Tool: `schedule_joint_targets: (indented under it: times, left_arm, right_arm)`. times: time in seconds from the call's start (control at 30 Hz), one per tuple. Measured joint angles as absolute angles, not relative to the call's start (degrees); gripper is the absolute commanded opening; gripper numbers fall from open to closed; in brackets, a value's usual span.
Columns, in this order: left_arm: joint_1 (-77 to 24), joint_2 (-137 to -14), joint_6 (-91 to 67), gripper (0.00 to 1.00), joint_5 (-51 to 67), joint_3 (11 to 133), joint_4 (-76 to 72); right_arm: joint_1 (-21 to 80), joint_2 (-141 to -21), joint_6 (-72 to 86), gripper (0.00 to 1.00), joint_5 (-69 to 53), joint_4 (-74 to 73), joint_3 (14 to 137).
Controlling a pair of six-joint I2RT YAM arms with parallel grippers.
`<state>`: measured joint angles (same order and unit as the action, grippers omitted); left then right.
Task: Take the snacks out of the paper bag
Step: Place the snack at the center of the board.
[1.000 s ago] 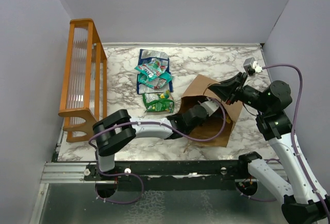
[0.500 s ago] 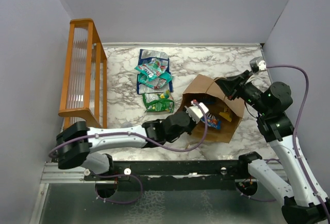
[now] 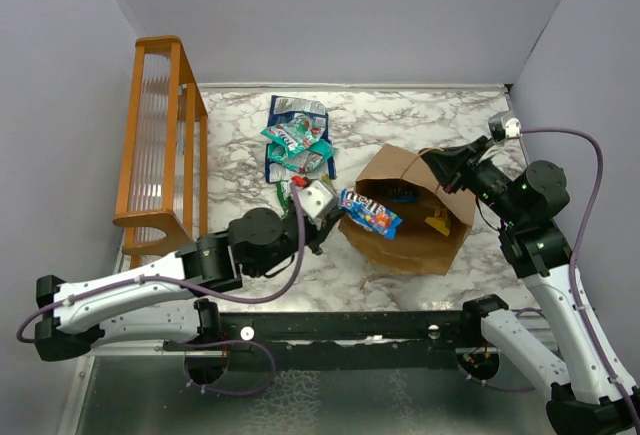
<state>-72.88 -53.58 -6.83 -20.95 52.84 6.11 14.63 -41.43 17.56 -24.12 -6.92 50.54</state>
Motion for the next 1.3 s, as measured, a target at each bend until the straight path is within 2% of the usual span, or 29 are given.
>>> schedule_joint_targets:
  times: [0.23,0.4,0.57,0.73,0.97,1.1,1.3]
  left_arm:
    - [-72.9,-46.1,-6.6,0.0,-30.8,57.8,13.3]
    - [-72.4,-47.7,-8.2,0.0,-46.7,62.0,16.4]
    - [-69.4,-50.7,-10.3,0.0,-55.2,62.3,16.7]
    - [-61.7,-54.1,-12.5,0.0,-54.2,60.7,16.0]
    - [-49.5,-61.5,-17.5,0.0,-42.0,56.7,16.6]
    - [-45.8,-63.6,-17.5,0.0,-34.8,51.4,14.5]
    - [-41.3,-69.8,-16.7,0.0,-28.6,50.6,11.4]
  right_arm:
    - [14.6,-41.5,17.1,0.02,-24.0,-7.6,50.5]
    - [14.6,-41.5,17.1,0.01,-24.1,-7.6,50.5]
    - [14.6,-41.5,17.0,0.02,-24.1,-7.9,50.6]
    - [14.6,-41.5,16.6,0.01,-24.1,-9.2,51.4]
    - [14.6,-41.1,16.2,0.01,-24.1,-9.8,51.8]
    - [14.6,-41.1,16.2,0.01,-24.1,-9.9,52.0]
    - [14.6,-41.1,16.2,0.01,-24.3,-9.9,52.1]
